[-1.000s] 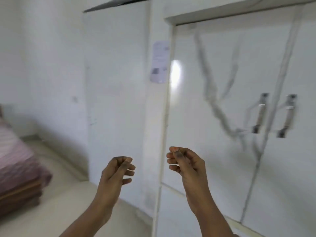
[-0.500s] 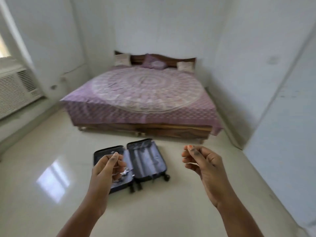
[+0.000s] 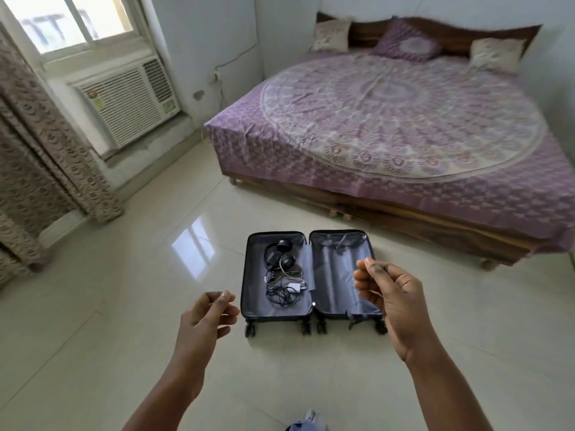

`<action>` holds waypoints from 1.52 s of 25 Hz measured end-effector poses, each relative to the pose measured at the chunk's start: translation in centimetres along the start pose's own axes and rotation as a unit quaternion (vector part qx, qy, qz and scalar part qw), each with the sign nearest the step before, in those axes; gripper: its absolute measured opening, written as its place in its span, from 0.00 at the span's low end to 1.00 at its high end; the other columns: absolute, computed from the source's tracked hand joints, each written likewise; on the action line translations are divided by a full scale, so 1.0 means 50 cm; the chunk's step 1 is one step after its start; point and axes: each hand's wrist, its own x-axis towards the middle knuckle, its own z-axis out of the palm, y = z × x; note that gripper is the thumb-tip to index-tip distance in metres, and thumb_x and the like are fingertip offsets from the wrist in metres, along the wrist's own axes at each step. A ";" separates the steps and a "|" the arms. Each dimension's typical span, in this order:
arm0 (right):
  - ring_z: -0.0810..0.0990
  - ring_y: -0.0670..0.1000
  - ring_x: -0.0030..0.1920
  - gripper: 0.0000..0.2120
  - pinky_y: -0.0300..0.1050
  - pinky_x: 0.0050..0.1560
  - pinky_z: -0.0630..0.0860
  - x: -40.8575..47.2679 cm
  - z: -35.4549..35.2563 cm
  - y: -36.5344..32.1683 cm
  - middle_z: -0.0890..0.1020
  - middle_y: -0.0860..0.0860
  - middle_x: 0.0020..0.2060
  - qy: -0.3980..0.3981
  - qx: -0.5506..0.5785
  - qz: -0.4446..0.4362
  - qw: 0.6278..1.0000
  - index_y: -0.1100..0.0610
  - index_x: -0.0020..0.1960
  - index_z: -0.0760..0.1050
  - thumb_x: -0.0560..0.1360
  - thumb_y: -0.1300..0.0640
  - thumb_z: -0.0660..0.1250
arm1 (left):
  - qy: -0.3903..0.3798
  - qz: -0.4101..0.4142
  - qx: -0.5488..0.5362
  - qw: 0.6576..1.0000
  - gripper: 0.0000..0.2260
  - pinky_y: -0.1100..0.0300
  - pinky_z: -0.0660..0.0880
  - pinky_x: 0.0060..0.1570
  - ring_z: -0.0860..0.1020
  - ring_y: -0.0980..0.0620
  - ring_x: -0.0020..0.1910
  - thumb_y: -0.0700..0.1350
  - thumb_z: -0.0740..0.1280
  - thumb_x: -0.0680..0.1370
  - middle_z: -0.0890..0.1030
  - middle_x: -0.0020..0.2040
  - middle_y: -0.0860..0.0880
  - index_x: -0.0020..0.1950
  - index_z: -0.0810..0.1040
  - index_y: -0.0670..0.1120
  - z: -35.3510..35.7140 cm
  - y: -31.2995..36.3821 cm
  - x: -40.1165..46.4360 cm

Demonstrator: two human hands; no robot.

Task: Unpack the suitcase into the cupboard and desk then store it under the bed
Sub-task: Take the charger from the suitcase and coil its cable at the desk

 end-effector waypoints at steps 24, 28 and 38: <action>0.72 0.62 0.64 0.17 0.50 0.60 0.69 1.143 0.580 1.242 0.74 0.64 0.61 -0.325 -0.672 0.069 0.662 0.67 0.63 0.69 0.79 0.57 0.59 | 0.119 -0.207 0.015 0.971 0.05 0.60 0.73 0.41 0.78 0.52 0.39 0.42 0.62 0.79 0.82 0.41 0.47 0.50 0.78 0.46 -0.002 -0.651 1.128; 0.47 0.61 0.76 0.34 0.55 0.74 0.47 1.228 0.593 1.410 0.55 0.65 0.74 -0.316 -0.739 0.127 0.582 0.70 0.74 0.46 0.80 0.52 0.58 | 0.119 -0.229 0.020 0.966 0.05 0.61 0.73 0.39 0.79 0.55 0.36 0.42 0.63 0.78 0.83 0.36 0.50 0.47 0.80 0.47 -0.022 -0.791 1.190; 0.78 0.58 0.57 0.16 0.49 0.59 0.69 1.167 0.567 1.294 0.81 0.57 0.53 -0.250 -0.569 0.160 0.767 0.57 0.57 0.73 0.72 0.51 0.68 | 0.113 -0.281 -0.007 0.953 0.06 0.60 0.72 0.40 0.78 0.51 0.40 0.41 0.61 0.79 0.82 0.40 0.47 0.49 0.78 0.46 -0.028 -0.716 1.165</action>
